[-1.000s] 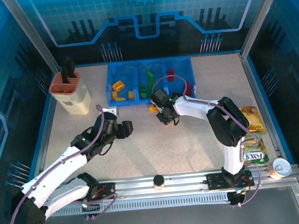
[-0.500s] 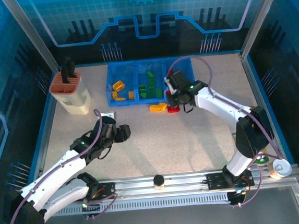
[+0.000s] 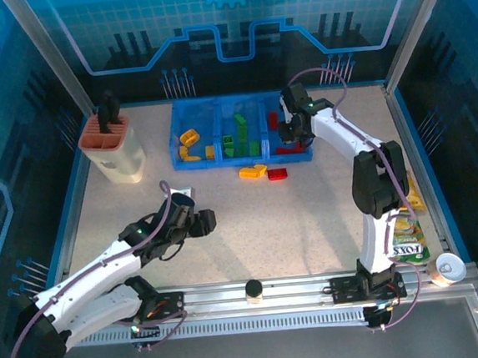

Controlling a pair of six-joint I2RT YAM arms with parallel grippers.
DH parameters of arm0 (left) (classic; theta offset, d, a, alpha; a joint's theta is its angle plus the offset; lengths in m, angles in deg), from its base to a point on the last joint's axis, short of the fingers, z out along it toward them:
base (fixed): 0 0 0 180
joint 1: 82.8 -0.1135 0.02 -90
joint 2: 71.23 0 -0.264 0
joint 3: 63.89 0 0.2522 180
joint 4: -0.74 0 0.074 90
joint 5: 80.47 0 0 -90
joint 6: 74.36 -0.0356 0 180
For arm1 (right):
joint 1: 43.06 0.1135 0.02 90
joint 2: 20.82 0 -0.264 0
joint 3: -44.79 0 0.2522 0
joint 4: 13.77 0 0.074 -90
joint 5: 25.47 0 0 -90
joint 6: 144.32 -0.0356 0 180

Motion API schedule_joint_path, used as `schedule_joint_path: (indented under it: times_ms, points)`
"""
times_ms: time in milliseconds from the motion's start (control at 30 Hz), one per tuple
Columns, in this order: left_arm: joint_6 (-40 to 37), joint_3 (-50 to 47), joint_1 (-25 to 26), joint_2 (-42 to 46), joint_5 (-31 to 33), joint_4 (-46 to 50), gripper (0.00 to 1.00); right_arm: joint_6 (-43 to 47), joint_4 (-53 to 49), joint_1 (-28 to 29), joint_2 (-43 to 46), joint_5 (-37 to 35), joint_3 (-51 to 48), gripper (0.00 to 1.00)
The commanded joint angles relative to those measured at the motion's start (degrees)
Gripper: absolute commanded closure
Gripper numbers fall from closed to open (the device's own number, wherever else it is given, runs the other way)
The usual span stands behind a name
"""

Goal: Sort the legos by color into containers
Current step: Place the lego in the container, then rotate the lego at the center of the table.

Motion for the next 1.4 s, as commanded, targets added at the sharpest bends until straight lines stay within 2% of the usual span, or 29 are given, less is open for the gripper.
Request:
schedule_joint_path:
  times_ms: [0, 33, 67, 133, 167, 433, 633, 767, 900, 1100, 1367]
  points:
    - [1.3, -0.6, 0.9, 0.8, 0.8, 1.3, 0.32, 0.4, -2.9, -1.0, -1.7, 1.0, 4.1, 0.77]
    - [1.3, -0.6, 1.1, 0.7, 0.9, 1.3, 0.32, 0.4, -2.9, -1.0, -1.9, 1.4, 4.5, 0.72]
    - [1.3, -0.5, 1.3, 0.6, 1.0, 1.3, 0.32, 0.4, -2.7, -1.0, -1.8, 2.2, 4.6, 0.64]
    - [1.0, -0.1, 1.5, 0.5, 1.1, 1.2, 0.32, -0.2, -1.9, -1.0, -0.4, 3.6, 4.0, 0.38]
    - [0.6, 0.0, 1.7, 0.4, 1.3, 1.1, 0.32, -0.3, -0.7, -1.1, 1.2, 5.3, 2.9, 0.34]
    - [-2.8, 3.1, 1.9, -4.7, 0.3, -1.4, 0.3, -1.7, 6.3, -0.7, 13.4, 8.3, -8.9, 0.32]
    - [-6.6, 8.5, 1.9, -13.0, -0.6, -4.3, 0.22, -2.9, 11.8, -0.2, 22.6, 10.3, -22.2, 0.31]
    - [-11.4, 15.0, 1.8, -22.7, -0.2, -5.0, 0.17, -4.3, 16.1, 0.1, 27.8, 11.0, -31.8, 0.3]
    - [-14.6, 25.6, 1.8, -35.3, 1.5, -2.0, 0.16, -5.6, 18.4, 0.2, 31.5, 11.7, -37.8, 0.27]
    - [-17.0, 38.1, 0.9, -50.2, 2.1, -0.8, 0.16, -5.9, 18.8, 0.0, 35.4, 11.8, -41.6, 0.26]
    - [-21.2, 49.5, -1.8, -61.8, 1.5, 2.7, 0.15, -5.9, 19.3, -0.9, 38.2, 12.4, -45.0, 0.26]
